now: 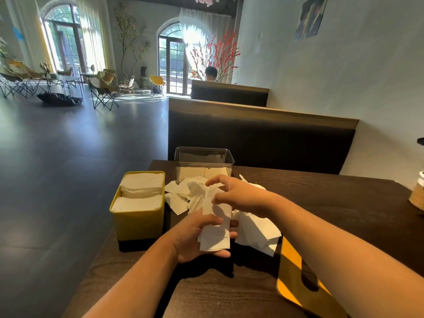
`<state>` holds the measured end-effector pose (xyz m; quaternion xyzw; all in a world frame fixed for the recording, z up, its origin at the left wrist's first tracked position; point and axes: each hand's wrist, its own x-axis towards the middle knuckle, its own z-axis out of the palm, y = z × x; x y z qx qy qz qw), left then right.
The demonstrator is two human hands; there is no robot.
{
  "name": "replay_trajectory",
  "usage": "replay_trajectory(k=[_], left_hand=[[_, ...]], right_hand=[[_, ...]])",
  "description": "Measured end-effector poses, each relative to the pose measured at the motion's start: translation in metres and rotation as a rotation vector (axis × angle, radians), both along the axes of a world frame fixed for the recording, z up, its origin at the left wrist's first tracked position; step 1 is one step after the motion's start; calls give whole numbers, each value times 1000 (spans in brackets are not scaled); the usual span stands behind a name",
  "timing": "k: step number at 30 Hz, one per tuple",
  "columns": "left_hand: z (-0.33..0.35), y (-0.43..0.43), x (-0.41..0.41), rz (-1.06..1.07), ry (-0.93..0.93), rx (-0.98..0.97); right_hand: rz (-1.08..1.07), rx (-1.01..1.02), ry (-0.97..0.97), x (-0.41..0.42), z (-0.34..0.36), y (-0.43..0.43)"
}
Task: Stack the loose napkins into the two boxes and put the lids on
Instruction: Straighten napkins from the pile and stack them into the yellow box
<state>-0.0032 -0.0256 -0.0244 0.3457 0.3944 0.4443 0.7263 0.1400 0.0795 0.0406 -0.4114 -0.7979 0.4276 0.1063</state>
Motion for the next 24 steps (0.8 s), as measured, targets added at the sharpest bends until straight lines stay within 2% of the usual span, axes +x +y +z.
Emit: replay_trajectory(k=[5, 9, 12, 15, 18, 21, 24], left_hand=[[7, -2, -1, -34, 219, 34], [21, -5, -6, -45, 654, 179], [21, -17, -15, 89, 896, 310], [0, -34, -13, 247, 920, 328], [-23, -45, -7, 400, 792, 302], [-27, -49, -2, 430, 737, 333], [-30, -49, 2, 492, 711, 357]], right_hand=[[-11, 149, 91, 22, -15, -20], [-215, 104, 393, 44, -36, -44], [-373, 112, 536, 45, -57, -64], [-435, 17, 619, 36, -76, -82], [-372, -48, 541, 26, -93, -91], [-300, -26, 452, 22, -97, -93], [-383, 16, 509, 23, -98, -95]])
